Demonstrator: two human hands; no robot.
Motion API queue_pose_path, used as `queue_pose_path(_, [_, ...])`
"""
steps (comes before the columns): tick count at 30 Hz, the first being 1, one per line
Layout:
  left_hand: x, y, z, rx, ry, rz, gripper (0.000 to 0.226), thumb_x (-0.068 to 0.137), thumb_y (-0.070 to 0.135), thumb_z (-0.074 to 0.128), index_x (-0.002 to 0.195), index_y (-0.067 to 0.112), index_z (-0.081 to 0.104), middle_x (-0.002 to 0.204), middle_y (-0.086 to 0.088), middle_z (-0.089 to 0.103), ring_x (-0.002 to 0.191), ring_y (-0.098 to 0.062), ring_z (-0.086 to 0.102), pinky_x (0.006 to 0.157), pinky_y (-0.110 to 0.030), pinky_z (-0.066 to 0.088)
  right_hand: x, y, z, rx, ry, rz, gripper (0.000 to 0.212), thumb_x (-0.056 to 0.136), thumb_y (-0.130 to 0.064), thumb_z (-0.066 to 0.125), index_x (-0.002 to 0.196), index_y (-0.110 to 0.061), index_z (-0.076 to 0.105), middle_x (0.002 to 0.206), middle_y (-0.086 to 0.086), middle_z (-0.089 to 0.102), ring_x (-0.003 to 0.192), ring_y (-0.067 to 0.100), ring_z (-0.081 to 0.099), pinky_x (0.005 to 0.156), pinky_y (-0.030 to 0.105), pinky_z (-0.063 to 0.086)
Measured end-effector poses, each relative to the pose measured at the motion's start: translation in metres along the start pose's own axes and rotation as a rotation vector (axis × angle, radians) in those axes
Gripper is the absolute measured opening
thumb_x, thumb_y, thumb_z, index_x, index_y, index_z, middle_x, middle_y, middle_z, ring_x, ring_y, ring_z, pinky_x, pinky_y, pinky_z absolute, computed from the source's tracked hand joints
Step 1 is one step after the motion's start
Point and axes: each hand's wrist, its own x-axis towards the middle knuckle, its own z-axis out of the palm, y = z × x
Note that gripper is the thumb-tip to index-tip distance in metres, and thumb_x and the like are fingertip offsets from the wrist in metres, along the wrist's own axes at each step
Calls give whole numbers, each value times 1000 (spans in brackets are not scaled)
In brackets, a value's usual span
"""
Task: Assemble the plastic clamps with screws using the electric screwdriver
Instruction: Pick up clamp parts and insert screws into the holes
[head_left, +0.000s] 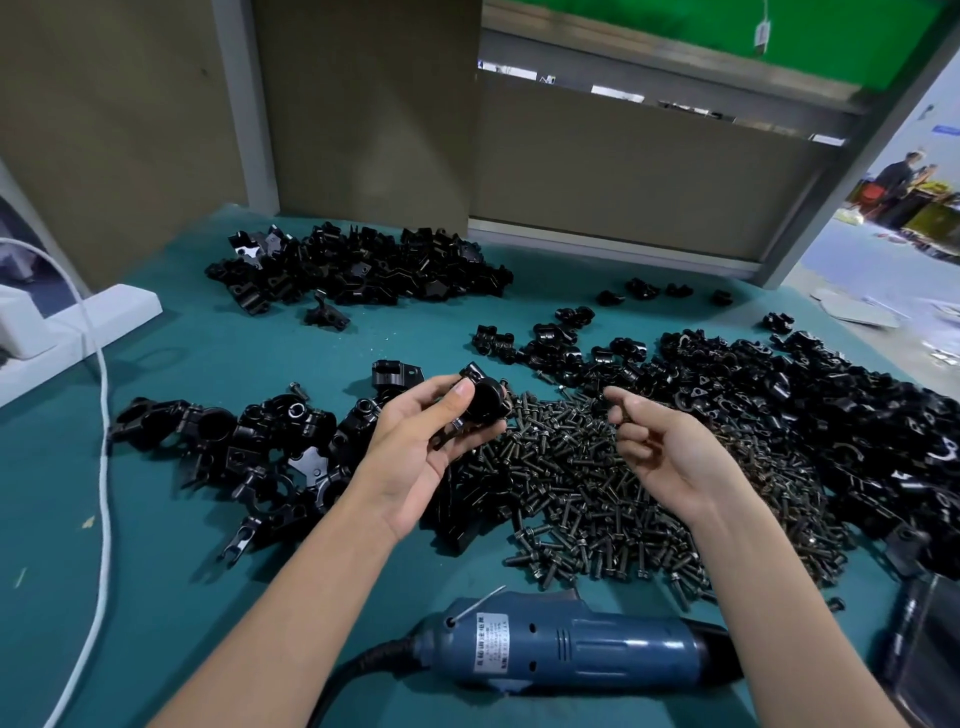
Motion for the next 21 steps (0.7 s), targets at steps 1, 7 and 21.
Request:
queue_pose_path(1, [0,0,0,3,-1,0,40,78,17,67,109,-8,63,120,-29,65,105,-36,67,81,-35,61,-1,0,3,-85,-19,-39,16,98,-4,48,103,0,62,70,3,63,49,3,46,42,13,39])
queue_pose_path(7, [0,0,0,18,-1,4,39,78,18,68,108,-7,64,117,-27,67,106,-36,67,82,-36,61,-4,0,20,-487,-19,-161,13,95,-2,55,94,-4,68,76,2,69,63,5,55,59,20,49])
queue_pose_path(21, [-1,-8,3,242,-20,145,29,75,20,71,99,4,66,91,-10,72,90,-20,69,78,-31,59,-20,7,88,-1057,-306,-728,7,101,-16,49,108,-16,46,58,-11,55,56,3,44,58,16,35])
